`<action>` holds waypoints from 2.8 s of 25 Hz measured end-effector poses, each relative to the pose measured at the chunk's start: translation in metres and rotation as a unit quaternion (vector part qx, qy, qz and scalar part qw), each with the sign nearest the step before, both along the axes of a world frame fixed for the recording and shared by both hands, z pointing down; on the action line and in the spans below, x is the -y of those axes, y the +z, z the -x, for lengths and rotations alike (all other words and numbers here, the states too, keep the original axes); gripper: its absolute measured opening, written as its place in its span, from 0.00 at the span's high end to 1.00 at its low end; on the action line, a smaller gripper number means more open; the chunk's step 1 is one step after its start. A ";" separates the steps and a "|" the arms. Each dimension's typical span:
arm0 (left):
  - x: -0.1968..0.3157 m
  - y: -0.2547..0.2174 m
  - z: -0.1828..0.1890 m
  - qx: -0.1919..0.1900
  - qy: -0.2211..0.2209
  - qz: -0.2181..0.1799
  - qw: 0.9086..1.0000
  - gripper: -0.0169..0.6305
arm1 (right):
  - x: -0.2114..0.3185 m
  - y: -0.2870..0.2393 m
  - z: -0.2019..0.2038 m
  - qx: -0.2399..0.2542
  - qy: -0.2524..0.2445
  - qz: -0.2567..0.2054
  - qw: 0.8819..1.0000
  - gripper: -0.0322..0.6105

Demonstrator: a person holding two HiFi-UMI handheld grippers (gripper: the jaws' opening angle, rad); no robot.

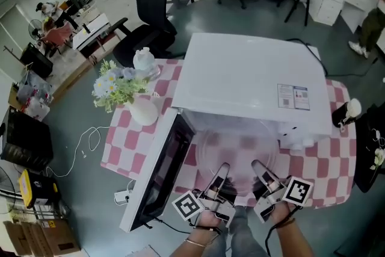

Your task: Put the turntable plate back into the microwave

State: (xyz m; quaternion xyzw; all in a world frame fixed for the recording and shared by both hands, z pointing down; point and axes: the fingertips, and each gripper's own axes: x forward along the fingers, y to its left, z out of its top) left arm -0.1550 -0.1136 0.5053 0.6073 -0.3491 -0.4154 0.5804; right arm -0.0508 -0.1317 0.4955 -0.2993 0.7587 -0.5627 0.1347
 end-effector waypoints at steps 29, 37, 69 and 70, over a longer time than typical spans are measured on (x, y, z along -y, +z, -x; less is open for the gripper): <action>0.050 -0.006 0.002 0.029 -0.044 -0.016 0.998 0.92 | -0.049 0.002 -0.057 -0.125 -0.002 -0.027 0.992 0.72; 0.071 -0.008 -0.002 0.045 -0.057 -0.015 0.997 0.92 | -0.061 0.012 -0.061 -0.153 0.009 -0.021 0.988 0.72; 0.145 0.005 0.003 0.046 -0.069 -0.009 0.997 0.92 | -0.072 0.031 -0.070 -0.162 0.030 -0.007 0.986 0.72; 0.146 0.006 0.003 0.046 -0.069 -0.007 0.997 0.92 | -0.071 0.031 -0.071 -0.162 0.031 -0.006 0.986 0.72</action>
